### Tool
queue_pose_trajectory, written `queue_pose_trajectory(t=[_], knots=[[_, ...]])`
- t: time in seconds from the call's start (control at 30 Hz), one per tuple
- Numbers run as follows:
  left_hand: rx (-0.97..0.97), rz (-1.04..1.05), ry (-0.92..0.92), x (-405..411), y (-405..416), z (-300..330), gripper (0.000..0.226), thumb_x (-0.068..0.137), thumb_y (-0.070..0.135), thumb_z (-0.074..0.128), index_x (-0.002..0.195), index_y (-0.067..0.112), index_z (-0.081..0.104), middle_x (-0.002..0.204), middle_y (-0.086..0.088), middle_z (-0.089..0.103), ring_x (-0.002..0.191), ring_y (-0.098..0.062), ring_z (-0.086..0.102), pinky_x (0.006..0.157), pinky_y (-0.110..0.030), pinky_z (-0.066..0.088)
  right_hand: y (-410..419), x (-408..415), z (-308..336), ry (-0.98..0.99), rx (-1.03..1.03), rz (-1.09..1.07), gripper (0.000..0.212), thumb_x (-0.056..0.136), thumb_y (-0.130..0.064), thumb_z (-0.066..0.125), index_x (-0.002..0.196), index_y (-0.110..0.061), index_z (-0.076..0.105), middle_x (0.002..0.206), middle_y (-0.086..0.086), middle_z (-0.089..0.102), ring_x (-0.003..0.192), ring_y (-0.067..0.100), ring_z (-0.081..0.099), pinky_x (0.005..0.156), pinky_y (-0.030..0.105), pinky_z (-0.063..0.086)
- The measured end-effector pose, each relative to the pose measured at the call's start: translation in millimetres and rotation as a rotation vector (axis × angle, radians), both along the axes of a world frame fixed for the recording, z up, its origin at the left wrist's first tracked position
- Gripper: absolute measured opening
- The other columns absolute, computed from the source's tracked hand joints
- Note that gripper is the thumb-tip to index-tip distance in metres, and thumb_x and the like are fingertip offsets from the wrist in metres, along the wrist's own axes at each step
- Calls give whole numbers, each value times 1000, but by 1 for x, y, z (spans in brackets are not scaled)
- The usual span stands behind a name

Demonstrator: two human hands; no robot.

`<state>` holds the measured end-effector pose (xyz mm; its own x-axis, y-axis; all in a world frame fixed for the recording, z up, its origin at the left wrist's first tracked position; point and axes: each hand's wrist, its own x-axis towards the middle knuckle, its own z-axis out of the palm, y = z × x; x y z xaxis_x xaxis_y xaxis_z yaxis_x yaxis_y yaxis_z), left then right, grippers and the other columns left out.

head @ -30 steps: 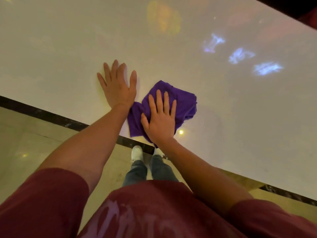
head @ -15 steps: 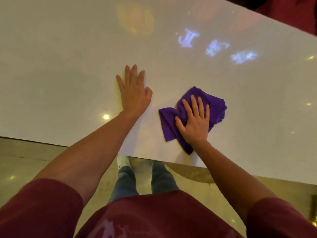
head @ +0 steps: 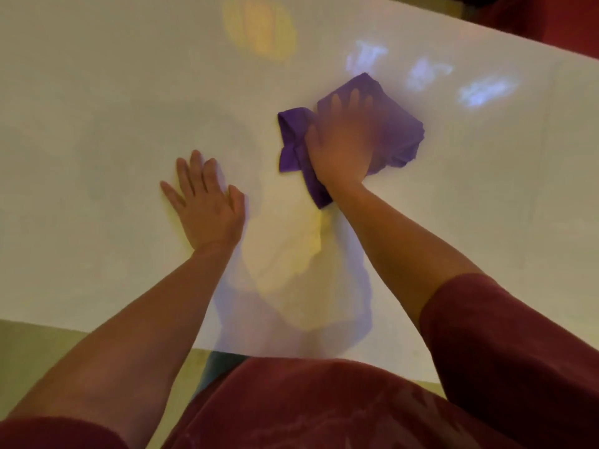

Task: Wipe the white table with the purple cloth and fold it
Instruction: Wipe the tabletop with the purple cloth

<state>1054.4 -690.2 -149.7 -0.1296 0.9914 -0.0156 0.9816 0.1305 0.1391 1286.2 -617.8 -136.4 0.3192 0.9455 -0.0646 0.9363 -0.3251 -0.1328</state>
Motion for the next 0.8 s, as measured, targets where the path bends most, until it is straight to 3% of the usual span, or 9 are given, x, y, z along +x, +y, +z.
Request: queue_pose_trajectory(t=[0.2,0.4,0.6,0.8], knots=[[-6,16,11,0,1,-3,69,96,38,39,158,9,35,171,-13,25,159,-34,19,125,-67,11,61,-50,6,33,-11,256,77,103,-64,26,167,-23,32,178,11,19,165,38,10,131,64,2],[-3,40,8,0,0,-3,72,96,40,40,160,7,31,172,-15,19,160,-35,14,127,-62,11,53,-53,6,34,-9,541,75,103,-68,26,165,-28,38,177,6,24,165,35,12,130,64,0],[-8,37,-41,-1,2,-3,73,94,40,39,158,5,34,171,-16,24,159,-37,17,126,-64,11,-5,33,4,-15,21,83,70,103,-68,29,165,-36,37,178,5,21,165,39,10,129,68,2],[-19,17,-116,-3,-1,9,69,99,40,39,158,5,34,171,-15,23,160,-35,16,128,-60,7,-117,16,-1,-18,21,-68,68,106,-62,32,166,-31,36,177,8,23,165,38,11,128,68,7]])
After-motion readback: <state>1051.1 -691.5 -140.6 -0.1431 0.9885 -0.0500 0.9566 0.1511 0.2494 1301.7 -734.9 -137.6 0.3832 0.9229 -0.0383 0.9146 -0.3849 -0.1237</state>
